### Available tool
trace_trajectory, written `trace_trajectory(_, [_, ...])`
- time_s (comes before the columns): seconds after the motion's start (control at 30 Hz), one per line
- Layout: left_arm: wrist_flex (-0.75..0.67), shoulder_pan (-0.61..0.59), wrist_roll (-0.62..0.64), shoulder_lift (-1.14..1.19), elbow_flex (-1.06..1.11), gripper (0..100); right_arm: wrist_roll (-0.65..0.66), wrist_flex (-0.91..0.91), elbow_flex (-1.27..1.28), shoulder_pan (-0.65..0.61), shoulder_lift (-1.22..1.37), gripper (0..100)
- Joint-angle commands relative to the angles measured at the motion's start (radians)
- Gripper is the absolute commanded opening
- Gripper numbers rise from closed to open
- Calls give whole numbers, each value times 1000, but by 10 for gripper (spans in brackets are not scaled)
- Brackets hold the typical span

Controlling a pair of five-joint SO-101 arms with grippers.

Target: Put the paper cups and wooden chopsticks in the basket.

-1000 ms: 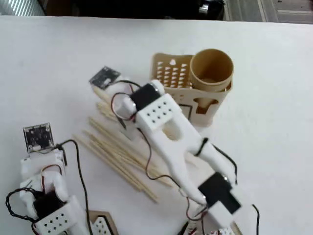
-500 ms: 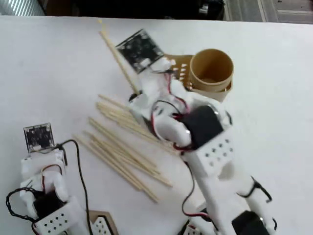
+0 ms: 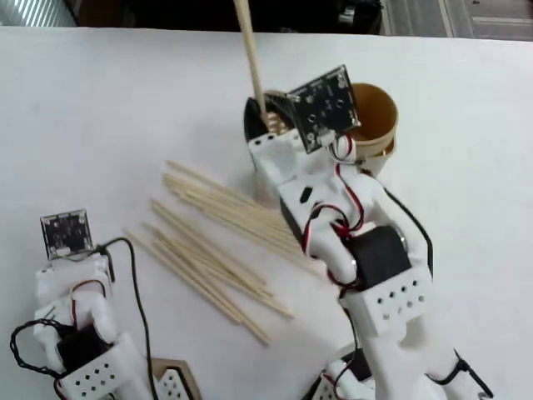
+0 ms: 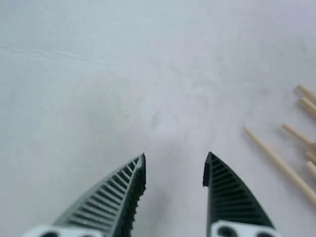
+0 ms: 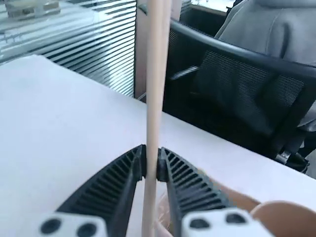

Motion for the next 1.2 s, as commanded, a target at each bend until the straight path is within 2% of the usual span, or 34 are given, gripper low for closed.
trace_trajectory(0.0, [-3, 16, -6, -13, -5, 200, 0, -251, 101, 74, -35, 17])
trace_trajectory(0.2, [-3, 16, -6, -13, -5, 200, 0, -510, 261, 139, -33, 17])
trace_trajectory(0.43, [-3, 16, -8, -13, -5, 200, 0, -573, 377, 151, 10, 21])
trace_trajectory(0.57, [-3, 16, -8, -13, -5, 200, -5, -565, 377, 156, 82, 147])
trace_trajectory(0.63, [-3, 16, -8, -13, -5, 200, -2, -562, 368, 151, 88, 163])
trace_trajectory(0.73, [-3, 16, -8, -13, -5, 200, -6, -453, 292, 148, 88, 125])
trace_trajectory(0.93, [-3, 16, -8, -13, -5, 201, -72, -38, 17, 120, 90, 112])
trace_trajectory(1.07, [-3, 18, -8, -13, -5, 201, -84, 259, -147, 47, 96, 111])
trace_trajectory(1.17, [-3, 18, -8, -13, -5, 200, -77, 381, -201, -47, 99, 109])
